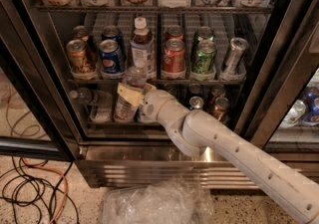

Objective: Pick water bottle from bottom shelf of fridge

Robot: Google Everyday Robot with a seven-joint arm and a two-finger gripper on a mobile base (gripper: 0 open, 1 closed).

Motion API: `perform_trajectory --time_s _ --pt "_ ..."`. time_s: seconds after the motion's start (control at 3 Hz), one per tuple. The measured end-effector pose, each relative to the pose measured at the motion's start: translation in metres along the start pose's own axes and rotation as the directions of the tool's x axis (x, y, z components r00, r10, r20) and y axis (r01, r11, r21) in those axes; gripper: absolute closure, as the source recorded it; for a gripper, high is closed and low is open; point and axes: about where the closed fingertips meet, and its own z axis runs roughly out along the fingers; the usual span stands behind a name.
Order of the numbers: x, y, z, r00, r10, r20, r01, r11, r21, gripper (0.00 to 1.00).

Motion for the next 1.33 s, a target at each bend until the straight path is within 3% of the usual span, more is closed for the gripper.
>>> perform_trajectory --time_s 0.33,1.0,1.33 --pt "-0.003 0.014 -0.018 0.999 0.045 -0.02 -0.046 0.9988 -0.018 1.0" --pt "-0.018 0.058 -0.09 0.991 0.131 -0.006 -0.131 0.99 0.053 1.0" --pt "-0.018 0.058 -0.09 0.991 0.131 -0.006 -0.131 0.99 0.052 1.0"
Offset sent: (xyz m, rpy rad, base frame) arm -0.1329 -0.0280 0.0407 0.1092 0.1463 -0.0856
